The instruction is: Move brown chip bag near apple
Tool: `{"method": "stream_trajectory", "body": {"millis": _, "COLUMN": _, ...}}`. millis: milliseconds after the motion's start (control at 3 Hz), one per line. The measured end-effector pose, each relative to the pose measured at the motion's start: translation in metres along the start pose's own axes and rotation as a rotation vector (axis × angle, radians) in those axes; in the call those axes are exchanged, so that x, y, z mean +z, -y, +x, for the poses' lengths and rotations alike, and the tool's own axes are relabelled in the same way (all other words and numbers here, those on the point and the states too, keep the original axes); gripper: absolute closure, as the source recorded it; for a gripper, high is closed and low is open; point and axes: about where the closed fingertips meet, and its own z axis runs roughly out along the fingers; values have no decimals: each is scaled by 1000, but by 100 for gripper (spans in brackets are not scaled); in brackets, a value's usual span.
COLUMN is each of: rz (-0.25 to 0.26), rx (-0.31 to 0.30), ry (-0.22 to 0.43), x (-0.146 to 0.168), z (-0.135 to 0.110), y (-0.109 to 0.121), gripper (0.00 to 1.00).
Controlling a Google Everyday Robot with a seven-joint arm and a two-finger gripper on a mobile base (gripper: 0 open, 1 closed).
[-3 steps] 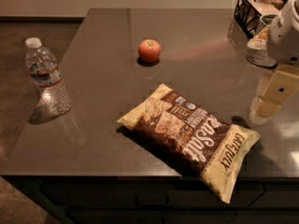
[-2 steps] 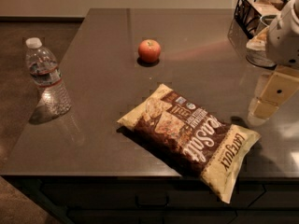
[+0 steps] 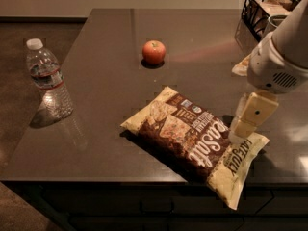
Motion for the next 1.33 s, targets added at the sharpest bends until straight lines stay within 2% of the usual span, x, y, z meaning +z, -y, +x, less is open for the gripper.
{"method": "stream_trajectory", "body": {"millis": 333, "rz": -33, "rx": 34, "ry": 26, "x": 27, "z": -12, "y": -17, "gripper": 0}}
{"method": "stream_trajectory", "body": {"millis": 1000, "rz": -27, "rx": 35, "ry": -7, "x": 82, "z": -27, "y": -30, "gripper": 0}}
{"method": "stream_trajectory", "body": {"millis": 1333, "rz": -27, "rx": 47, "ry": -28, "x": 90, "z": -36, "y": -30, "gripper": 13}}
